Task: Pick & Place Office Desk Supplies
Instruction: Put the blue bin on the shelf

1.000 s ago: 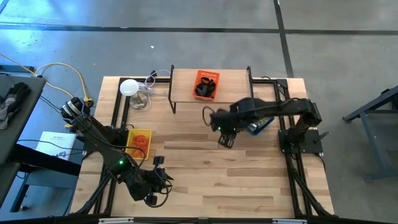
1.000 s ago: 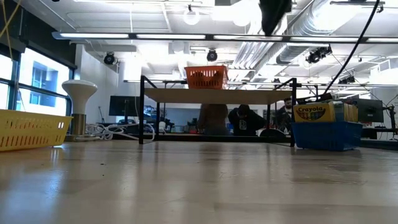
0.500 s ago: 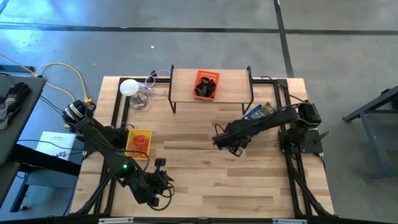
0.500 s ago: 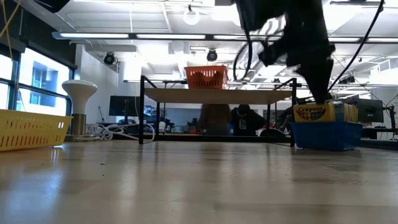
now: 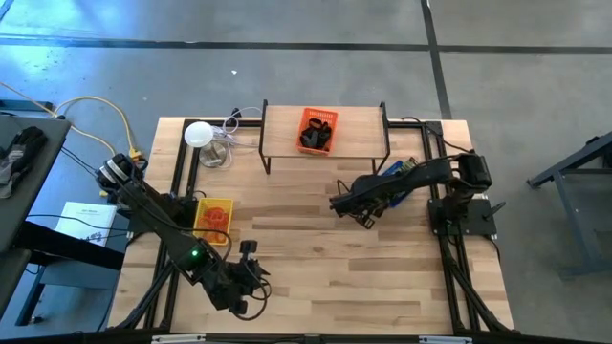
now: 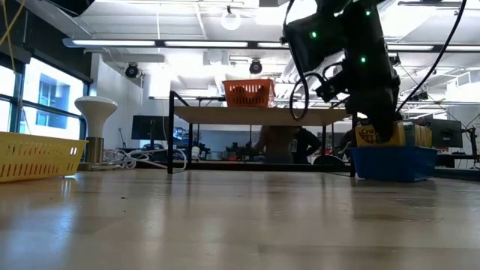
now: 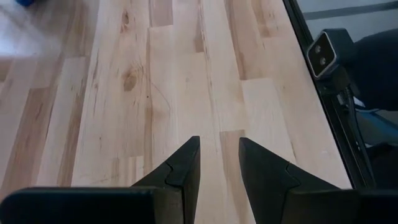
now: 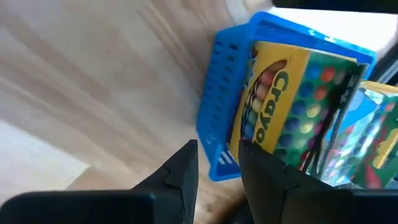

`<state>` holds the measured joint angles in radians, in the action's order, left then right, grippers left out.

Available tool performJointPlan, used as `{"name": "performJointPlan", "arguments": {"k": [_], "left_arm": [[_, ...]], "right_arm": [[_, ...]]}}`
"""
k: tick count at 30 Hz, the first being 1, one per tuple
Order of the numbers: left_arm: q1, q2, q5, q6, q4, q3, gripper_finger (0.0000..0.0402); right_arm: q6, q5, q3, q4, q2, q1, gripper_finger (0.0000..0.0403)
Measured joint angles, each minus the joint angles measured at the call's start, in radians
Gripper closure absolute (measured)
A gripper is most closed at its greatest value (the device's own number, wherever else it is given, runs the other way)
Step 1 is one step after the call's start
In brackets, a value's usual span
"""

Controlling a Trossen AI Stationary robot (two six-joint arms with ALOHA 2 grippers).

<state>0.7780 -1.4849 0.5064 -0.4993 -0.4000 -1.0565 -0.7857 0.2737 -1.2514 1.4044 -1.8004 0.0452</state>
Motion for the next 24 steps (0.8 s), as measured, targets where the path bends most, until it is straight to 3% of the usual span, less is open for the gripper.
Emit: {"name": "performJointPlan", "arguments": {"k": [8,14,24], "left_arm": [[-0.015,0.0,-0.001,0.013,0.0,0.0,0.0297],[-0.028,0.0,-0.001,0.013,0.0,0.0,0.0297],[-0.039,0.0,-0.001,0.014,0.0,0.0,0.0297]], "right_arm": [[-0.006,0.009,0.075,-0.021,0.0,-0.048,0.0299],[0.016,-0.049,0.129,-0.135,-0.002,-0.06,0.0303],[0.054,-0.073,0.138,-0.157,0.0,-0.061,0.0308]]}}
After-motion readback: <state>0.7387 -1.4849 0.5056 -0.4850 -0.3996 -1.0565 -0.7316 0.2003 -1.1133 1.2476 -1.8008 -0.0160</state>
